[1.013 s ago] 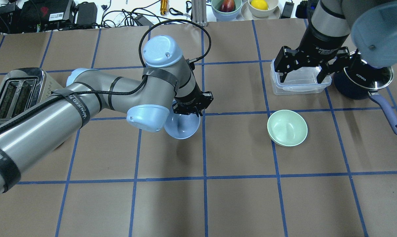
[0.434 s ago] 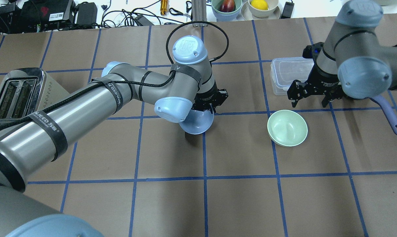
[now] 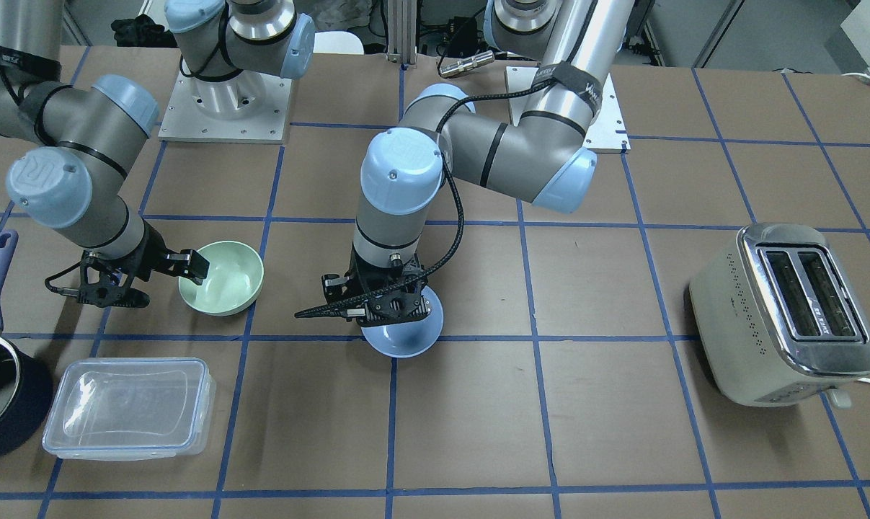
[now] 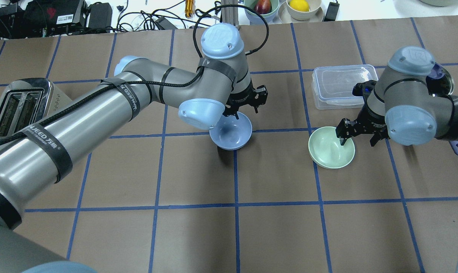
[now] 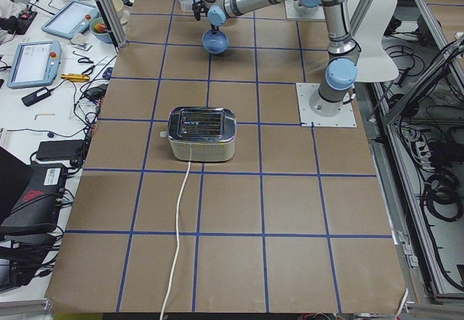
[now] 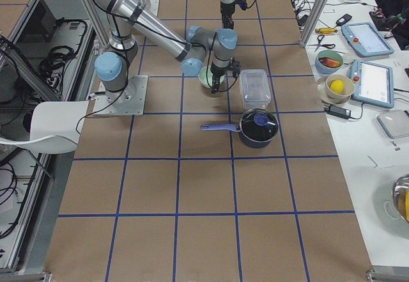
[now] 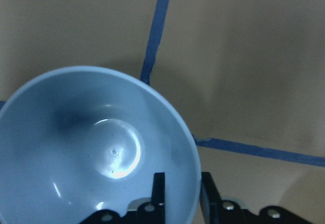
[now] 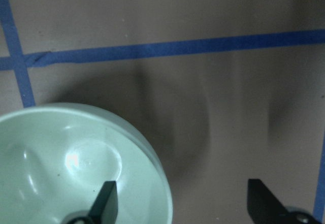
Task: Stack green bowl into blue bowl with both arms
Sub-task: 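Set down the blue bowl with the left gripper while the right grasps the green bowl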
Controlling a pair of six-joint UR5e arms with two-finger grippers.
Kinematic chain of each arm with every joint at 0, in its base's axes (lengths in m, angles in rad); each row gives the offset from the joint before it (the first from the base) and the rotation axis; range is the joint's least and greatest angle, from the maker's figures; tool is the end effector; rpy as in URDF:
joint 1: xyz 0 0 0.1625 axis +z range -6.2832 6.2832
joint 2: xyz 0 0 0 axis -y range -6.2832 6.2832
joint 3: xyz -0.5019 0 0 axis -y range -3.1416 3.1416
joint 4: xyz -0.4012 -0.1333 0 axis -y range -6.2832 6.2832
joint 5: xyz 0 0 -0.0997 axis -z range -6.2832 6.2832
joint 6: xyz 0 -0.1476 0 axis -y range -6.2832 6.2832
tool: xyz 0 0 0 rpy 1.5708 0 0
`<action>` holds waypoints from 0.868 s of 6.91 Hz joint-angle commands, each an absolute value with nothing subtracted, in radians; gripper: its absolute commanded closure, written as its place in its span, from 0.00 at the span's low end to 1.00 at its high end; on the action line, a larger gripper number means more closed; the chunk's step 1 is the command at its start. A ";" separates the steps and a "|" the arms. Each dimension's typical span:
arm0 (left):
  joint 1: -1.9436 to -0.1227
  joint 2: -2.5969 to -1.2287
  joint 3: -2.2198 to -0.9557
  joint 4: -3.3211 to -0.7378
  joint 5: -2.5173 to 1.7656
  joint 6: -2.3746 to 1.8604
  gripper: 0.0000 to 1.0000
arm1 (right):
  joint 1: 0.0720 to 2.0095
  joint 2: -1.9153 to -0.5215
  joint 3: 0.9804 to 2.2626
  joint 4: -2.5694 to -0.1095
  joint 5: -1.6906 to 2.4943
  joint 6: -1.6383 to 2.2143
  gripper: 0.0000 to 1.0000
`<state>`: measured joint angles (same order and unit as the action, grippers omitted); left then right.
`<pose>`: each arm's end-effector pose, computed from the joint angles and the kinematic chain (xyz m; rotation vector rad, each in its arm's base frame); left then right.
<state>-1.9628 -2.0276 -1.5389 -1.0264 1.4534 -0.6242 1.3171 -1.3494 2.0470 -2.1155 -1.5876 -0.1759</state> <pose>-0.4079 -0.5925 0.3139 0.3348 -2.9614 0.0705 0.0027 -0.5108 0.2334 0.1192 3.1140 0.2388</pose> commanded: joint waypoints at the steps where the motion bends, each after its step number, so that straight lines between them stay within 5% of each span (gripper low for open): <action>1: -1.887 -1.962 -1.474 -1.275 1.529 -0.437 0.00 | 1.316 -1.341 2.079 -2.120 -1.577 -0.178 1.00; 6: -1.490 -1.674 -1.482 -1.549 1.557 0.198 0.00 | 1.357 -1.348 1.987 -2.109 -1.532 -0.152 1.00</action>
<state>-1.5481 -1.7530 -1.4807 -1.5159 1.5600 0.1068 1.3300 -1.3498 2.0435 -2.1188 -1.5423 -0.1675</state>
